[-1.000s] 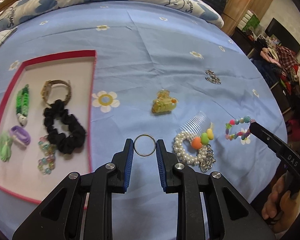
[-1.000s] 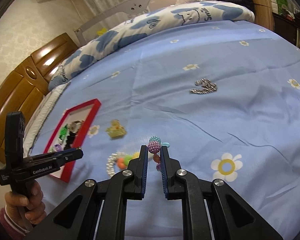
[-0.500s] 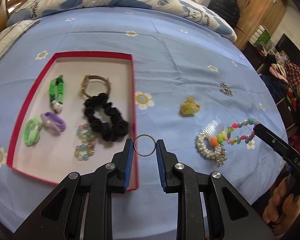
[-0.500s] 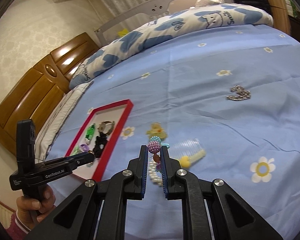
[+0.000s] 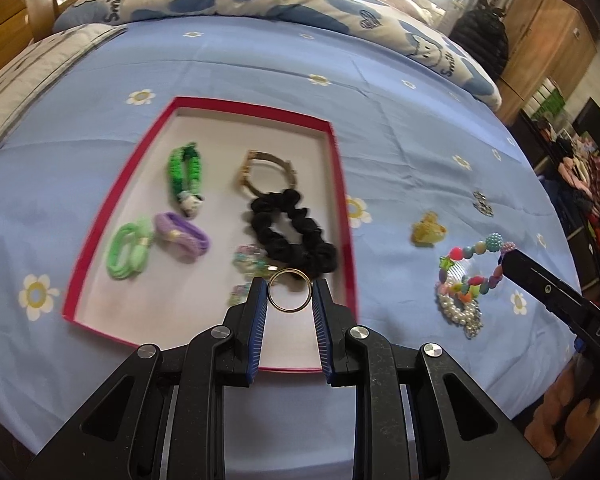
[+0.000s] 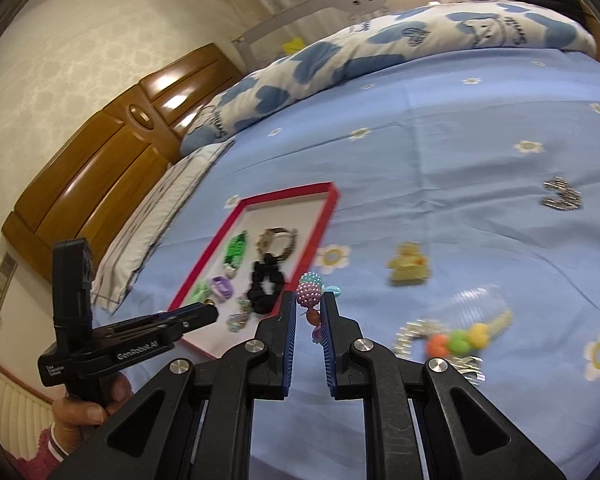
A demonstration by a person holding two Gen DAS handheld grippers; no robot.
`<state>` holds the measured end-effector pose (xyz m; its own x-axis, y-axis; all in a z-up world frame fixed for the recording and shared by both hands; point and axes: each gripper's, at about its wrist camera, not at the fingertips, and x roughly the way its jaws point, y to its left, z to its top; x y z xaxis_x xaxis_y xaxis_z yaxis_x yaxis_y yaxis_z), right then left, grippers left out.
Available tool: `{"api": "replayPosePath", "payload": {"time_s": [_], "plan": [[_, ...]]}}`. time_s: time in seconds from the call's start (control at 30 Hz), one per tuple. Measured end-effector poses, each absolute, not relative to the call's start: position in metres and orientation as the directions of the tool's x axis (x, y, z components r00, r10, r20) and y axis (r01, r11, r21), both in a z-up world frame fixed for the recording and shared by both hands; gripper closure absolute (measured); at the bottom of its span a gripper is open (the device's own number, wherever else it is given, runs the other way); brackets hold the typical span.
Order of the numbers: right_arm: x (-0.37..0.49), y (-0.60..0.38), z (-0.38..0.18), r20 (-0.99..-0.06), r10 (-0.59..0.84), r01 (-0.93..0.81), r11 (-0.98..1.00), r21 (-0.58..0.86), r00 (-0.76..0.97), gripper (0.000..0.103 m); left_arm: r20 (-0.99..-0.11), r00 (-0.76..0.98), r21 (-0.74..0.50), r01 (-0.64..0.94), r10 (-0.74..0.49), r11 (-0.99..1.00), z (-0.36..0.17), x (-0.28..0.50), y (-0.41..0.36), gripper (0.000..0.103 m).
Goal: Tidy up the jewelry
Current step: 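Carry the gold ring and beaded bracelet into the red tray and open both tools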
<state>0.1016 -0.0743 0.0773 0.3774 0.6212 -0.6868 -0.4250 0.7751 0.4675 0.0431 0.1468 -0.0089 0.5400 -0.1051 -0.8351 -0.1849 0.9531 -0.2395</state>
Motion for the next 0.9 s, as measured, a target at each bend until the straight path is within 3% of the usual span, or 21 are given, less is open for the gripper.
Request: {"api": "replayPosePath", "payload": {"time_s": [0.9], "plan": [[0.099,0.057,0.025,-0.737,0.661,-0.536,0.676,0.506,0.138,0.091,-0.865,0.502,-0.198,-0.325,-0.008,0.925,-0.046,0.043,0.222,0.082]]}}
